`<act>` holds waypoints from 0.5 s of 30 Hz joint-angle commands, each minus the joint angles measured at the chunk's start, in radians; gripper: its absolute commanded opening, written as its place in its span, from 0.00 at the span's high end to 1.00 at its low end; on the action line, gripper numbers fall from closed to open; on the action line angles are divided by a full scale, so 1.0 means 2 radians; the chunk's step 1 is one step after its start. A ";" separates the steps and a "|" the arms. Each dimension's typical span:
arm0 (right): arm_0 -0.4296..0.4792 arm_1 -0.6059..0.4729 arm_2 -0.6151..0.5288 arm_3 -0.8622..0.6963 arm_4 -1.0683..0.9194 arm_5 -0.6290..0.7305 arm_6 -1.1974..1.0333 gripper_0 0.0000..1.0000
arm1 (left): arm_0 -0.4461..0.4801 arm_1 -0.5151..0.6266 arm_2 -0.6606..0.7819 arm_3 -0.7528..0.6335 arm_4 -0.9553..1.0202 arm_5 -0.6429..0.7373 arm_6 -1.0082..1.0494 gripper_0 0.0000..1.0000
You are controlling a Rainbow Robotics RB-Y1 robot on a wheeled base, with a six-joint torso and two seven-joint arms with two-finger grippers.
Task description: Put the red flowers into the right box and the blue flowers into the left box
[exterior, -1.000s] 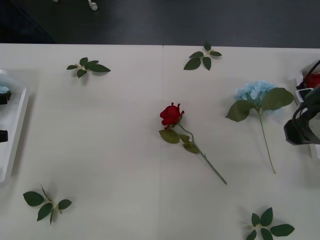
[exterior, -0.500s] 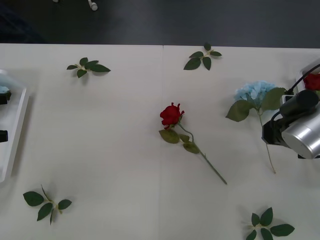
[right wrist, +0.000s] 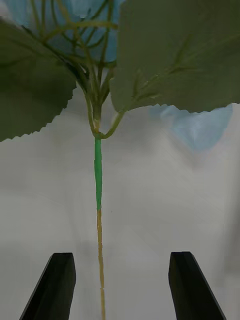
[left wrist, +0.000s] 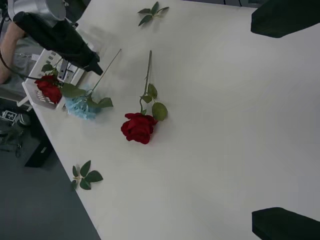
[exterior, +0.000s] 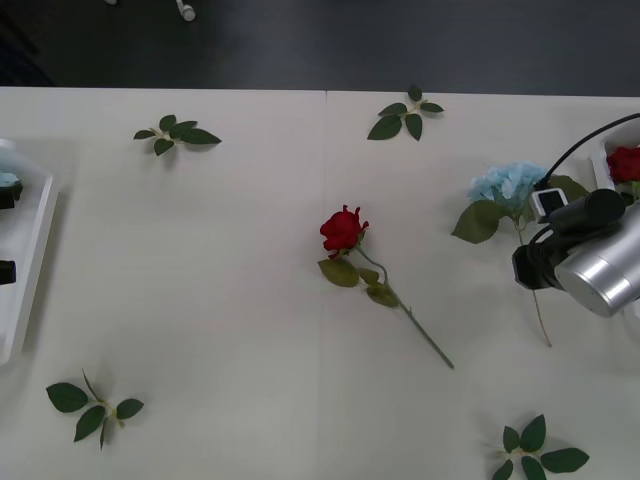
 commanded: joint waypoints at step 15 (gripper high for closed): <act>-0.007 0.021 -0.009 -0.009 -0.016 -0.065 -0.034 0.00 | 0.005 0.011 0.003 -0.003 0.004 0.003 -0.037 0.00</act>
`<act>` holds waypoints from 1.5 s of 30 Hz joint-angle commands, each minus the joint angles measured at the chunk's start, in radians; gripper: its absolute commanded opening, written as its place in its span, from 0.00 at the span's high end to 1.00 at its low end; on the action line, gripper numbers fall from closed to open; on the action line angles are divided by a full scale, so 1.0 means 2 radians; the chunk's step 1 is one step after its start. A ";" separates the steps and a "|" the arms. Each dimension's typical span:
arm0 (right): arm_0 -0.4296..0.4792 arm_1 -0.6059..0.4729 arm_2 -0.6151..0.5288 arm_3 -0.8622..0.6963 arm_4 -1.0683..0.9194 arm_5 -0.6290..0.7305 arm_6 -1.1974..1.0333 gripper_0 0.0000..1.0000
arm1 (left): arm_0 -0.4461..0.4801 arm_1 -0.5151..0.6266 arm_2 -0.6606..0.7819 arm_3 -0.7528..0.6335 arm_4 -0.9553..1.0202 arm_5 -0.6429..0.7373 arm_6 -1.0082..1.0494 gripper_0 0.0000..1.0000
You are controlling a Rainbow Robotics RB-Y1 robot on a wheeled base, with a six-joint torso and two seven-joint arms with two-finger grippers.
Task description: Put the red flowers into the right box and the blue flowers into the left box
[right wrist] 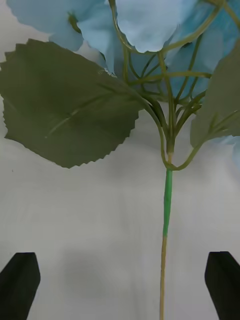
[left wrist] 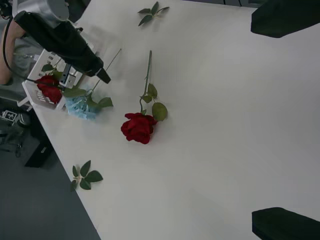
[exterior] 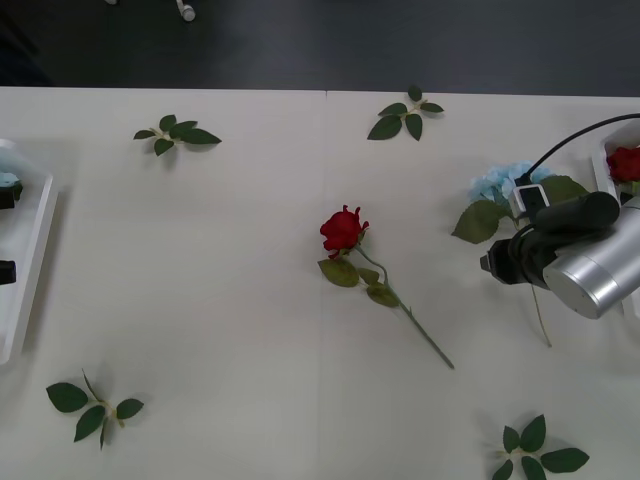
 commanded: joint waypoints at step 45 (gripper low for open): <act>-0.018 0.025 -0.009 0.092 0.017 -0.061 0.000 1.00 | 0.005 0.011 0.003 -0.003 0.004 0.003 -0.037 0.00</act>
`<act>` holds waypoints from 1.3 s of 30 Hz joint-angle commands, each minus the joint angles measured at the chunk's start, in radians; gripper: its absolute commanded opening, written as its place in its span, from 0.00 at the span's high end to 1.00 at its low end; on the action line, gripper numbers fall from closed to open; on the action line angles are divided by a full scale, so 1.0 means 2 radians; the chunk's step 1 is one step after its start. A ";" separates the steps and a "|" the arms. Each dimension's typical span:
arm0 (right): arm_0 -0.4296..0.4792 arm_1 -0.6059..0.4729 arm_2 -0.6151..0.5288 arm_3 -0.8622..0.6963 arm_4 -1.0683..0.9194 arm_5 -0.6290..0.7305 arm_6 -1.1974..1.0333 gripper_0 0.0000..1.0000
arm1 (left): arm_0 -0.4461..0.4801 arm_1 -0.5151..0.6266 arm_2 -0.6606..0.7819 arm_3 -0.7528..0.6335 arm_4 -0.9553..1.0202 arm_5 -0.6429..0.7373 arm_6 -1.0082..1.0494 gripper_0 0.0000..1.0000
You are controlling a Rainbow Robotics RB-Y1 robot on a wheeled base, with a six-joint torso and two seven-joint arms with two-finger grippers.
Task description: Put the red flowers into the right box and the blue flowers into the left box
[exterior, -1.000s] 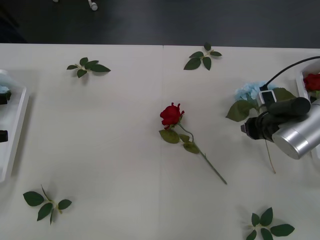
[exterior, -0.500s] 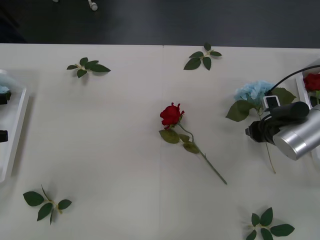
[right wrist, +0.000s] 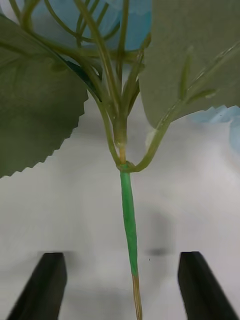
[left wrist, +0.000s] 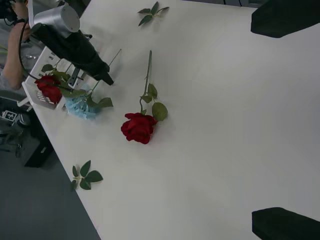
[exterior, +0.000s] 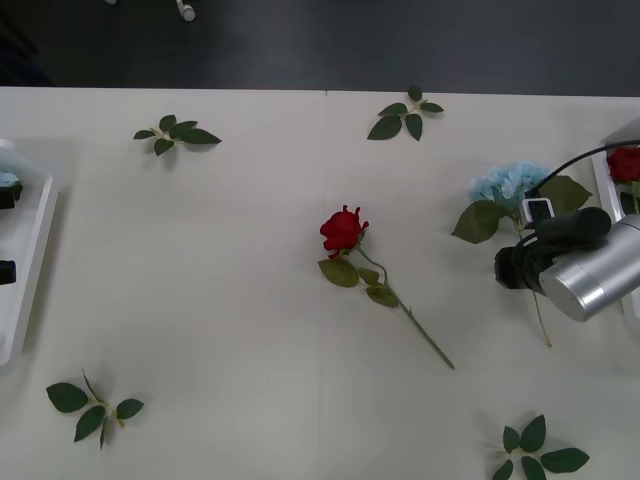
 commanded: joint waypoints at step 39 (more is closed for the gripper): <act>0.077 -0.213 -0.278 -0.405 -0.379 -0.083 0.153 1.00 | 0.005 0.011 0.003 -0.003 0.004 0.003 -0.037 0.00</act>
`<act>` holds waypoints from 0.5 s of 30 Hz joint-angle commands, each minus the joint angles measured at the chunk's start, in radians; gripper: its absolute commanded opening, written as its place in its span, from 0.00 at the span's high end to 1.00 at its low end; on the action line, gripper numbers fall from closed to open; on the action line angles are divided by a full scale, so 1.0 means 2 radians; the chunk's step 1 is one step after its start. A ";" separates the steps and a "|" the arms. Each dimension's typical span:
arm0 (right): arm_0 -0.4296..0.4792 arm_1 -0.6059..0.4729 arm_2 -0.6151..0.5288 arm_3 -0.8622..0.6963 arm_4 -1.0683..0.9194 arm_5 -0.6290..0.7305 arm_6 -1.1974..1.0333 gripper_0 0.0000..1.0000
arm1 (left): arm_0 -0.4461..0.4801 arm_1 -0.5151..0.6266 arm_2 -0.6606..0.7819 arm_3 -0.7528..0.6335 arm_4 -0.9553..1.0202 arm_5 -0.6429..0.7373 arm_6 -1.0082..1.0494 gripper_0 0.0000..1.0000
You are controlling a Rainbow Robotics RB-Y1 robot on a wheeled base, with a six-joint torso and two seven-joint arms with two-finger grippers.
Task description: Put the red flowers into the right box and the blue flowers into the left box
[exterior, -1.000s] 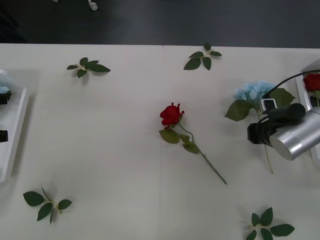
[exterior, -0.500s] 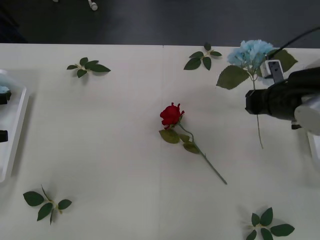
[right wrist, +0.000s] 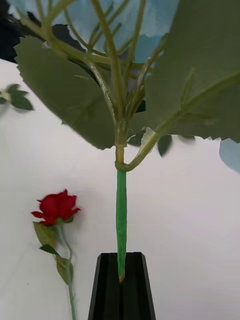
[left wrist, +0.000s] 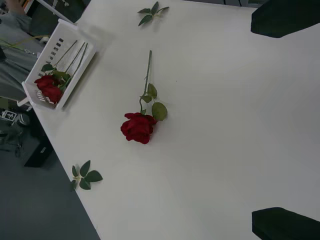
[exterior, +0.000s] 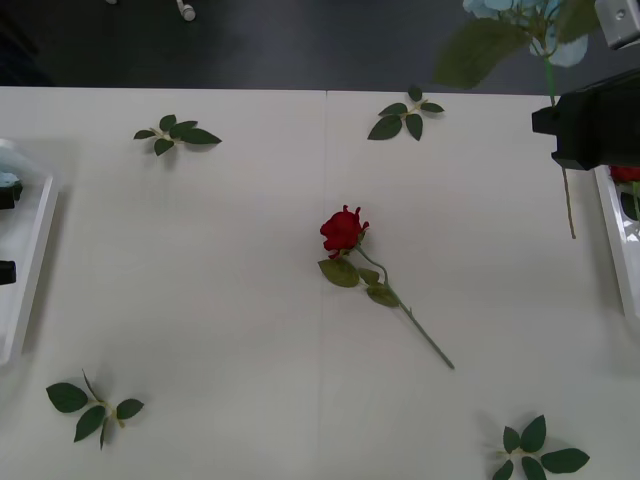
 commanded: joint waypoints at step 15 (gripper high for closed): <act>0.020 0.105 0.245 -0.004 0.184 -0.361 0.149 1.00 | 0.006 -0.032 -0.027 0.006 0.031 -0.001 -0.041 0.00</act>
